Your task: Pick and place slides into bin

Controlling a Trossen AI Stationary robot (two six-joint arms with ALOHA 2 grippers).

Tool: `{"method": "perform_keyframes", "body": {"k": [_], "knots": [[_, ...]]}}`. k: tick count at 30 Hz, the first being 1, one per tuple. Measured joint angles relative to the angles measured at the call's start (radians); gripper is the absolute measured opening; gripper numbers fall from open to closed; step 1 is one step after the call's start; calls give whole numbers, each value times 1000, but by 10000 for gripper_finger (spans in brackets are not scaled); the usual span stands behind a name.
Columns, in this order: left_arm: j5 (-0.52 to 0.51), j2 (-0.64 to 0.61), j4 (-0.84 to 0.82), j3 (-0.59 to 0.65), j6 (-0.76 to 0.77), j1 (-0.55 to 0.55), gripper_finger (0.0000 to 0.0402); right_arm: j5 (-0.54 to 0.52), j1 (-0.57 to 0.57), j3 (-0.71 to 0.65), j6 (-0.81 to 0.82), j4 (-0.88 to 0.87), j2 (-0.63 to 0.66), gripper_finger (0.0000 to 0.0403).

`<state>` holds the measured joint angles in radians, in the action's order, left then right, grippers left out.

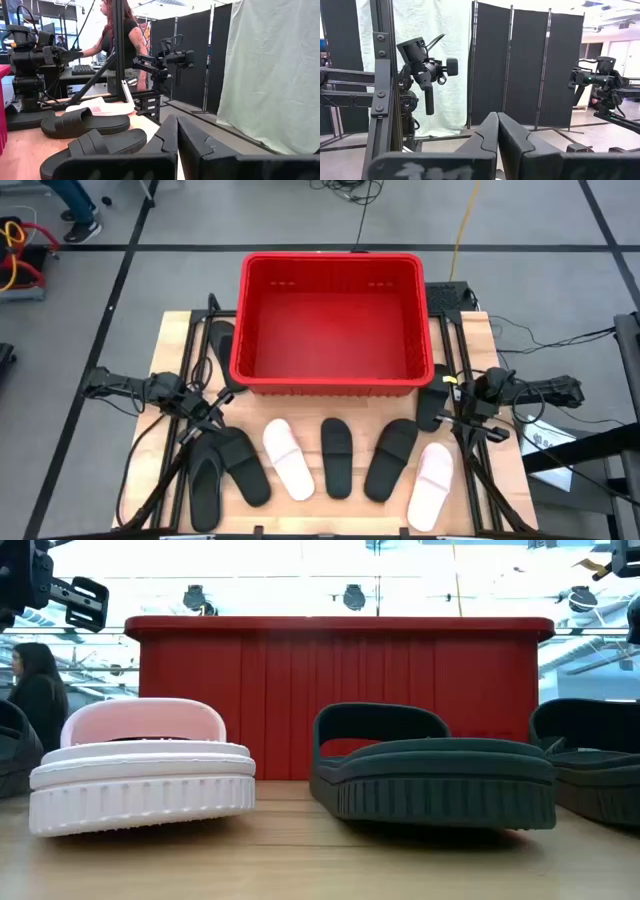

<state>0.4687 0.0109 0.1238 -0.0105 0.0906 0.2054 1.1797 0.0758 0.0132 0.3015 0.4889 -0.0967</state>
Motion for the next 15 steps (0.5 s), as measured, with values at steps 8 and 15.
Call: {"method": "perform_keyframes", "body": {"k": [8, 15], "knots": [[0, 0, 0, 0, 0, 0, 26, 0, 0, 0, 0, 0, 0, 0], [0, 0, 0, 0, 0, 0, 26, 0, 0, 0, 0, 0, 0, 0]]}}
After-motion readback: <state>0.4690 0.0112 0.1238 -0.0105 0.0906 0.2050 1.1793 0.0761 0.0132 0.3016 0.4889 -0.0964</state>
